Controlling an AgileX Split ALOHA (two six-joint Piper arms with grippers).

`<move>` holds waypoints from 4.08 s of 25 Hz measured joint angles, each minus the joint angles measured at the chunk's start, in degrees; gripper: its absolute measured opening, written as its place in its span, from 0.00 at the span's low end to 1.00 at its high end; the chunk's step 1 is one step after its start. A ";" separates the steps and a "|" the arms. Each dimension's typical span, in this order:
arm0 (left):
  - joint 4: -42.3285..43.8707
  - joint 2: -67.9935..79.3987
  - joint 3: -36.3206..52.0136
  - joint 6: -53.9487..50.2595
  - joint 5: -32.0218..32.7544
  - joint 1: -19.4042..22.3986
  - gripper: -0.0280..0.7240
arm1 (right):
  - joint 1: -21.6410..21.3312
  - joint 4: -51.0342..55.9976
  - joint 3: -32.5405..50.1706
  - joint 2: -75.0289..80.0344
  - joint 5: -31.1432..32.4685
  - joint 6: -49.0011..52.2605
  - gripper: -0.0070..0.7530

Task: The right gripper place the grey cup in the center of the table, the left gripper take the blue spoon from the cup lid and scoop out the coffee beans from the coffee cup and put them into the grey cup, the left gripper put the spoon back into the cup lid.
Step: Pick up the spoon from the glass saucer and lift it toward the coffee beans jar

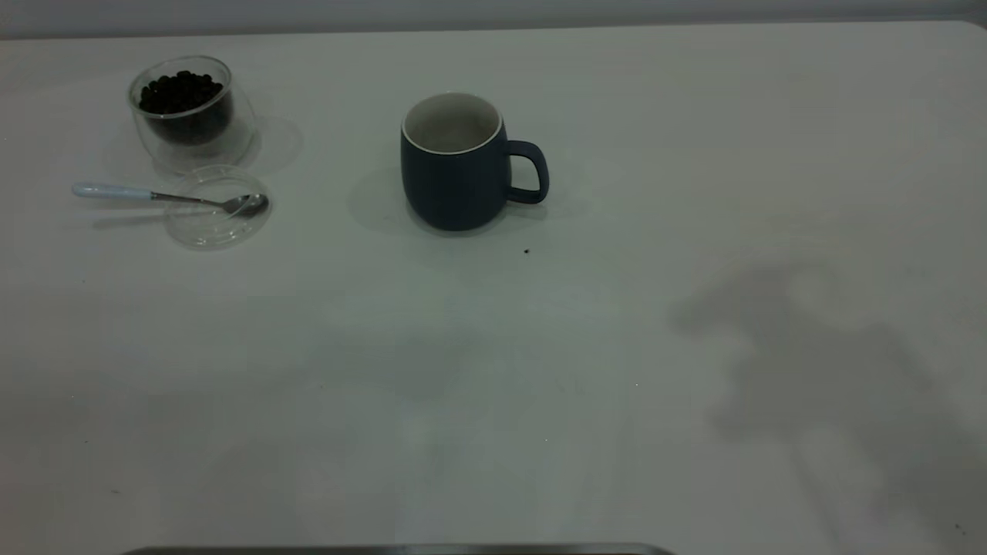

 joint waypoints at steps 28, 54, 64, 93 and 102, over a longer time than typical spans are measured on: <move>0.00 0.00 0.00 0.00 0.00 0.00 0.81 | -11.51 -8.77 41.96 -75.82 -4.58 9.66 0.49; 0.00 0.00 0.00 0.00 0.00 0.00 0.81 | -28.16 -6.13 43.07 -81.30 -5.08 1.81 0.49; 0.00 0.00 0.00 0.00 0.00 0.00 0.81 | -28.16 -4.88 43.07 -81.30 -5.08 1.61 0.49; 2.09 19.90 -4.59 -8.96 -8.42 0.00 0.81 | -28.16 -4.93 43.07 -81.30 -5.08 1.55 0.49; 16.52 60.85 -17.90 -19.22 -20.18 1.34 0.81 | -28.16 -4.93 43.07 -81.30 -5.08 1.55 0.49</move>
